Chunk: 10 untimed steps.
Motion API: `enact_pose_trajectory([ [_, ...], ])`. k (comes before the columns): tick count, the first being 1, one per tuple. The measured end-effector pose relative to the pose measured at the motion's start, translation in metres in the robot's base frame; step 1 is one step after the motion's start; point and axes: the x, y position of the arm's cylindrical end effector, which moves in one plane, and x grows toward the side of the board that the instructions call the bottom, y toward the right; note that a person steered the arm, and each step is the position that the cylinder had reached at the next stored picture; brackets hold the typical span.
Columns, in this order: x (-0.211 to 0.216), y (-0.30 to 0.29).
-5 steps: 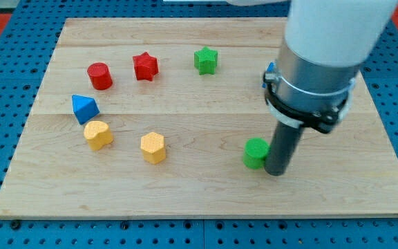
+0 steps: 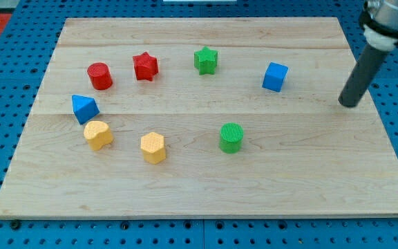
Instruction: Keep green blocks and blue cube in a vertical line
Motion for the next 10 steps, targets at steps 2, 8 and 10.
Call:
enact_pose_trajectory([
  [2,-0.075,-0.075],
  [8,-0.123,-0.258],
  [10,-0.088,-0.217],
])
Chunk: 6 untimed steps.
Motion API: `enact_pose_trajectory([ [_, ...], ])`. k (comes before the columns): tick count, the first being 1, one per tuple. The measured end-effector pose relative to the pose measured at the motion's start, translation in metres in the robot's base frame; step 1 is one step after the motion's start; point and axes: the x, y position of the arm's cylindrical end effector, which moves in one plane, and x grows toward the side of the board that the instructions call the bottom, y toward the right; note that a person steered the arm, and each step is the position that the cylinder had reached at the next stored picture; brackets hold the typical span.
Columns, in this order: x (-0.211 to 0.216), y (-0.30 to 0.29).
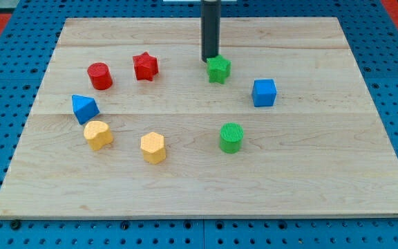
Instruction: Keep green blocks and blue cube in a vertical line
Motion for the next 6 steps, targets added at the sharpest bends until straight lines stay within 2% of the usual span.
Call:
enact_pose_trajectory([
  [2,-0.005,0.055],
  [3,0.020,0.106],
  [6,0.070,0.103],
])
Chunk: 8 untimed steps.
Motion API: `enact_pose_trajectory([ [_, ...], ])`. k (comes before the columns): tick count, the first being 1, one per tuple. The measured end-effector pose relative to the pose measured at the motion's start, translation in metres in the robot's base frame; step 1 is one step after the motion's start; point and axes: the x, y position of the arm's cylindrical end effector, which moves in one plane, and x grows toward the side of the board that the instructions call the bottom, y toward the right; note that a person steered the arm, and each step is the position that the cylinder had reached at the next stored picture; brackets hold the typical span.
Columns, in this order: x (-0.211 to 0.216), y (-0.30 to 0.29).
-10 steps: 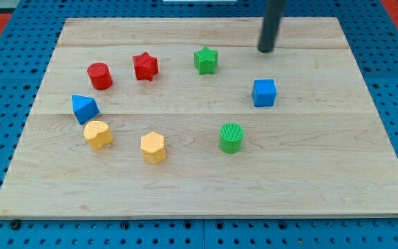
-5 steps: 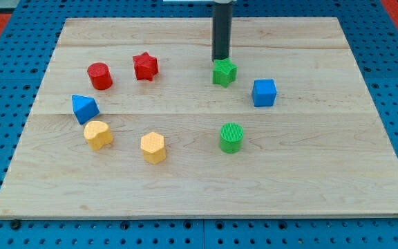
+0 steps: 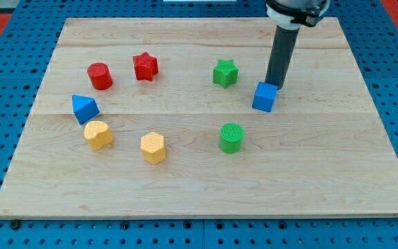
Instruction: Keep green blocks and blue cube in a vertical line
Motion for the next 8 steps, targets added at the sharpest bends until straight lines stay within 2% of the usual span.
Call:
enact_pose_trajectory([
  [2,0.002,-0.020],
  [3,0.011,0.035],
  [4,0.060,0.083],
  [5,0.076,0.110],
  [8,0.083,0.123],
])
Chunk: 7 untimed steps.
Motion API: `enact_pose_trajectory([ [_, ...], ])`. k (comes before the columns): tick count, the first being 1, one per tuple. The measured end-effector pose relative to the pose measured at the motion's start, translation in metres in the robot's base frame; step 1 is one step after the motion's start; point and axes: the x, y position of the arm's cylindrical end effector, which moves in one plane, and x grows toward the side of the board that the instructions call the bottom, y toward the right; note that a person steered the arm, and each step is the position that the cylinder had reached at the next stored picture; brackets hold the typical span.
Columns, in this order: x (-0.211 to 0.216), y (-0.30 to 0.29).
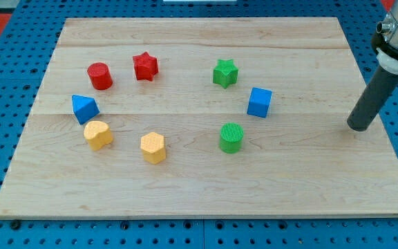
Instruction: Keep green blocks and blue cube in a vertical line
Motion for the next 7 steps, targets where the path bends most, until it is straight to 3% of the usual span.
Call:
enact_pose_trajectory([
  [5,-0.031,0.003],
  [7,-0.046,-0.120],
])
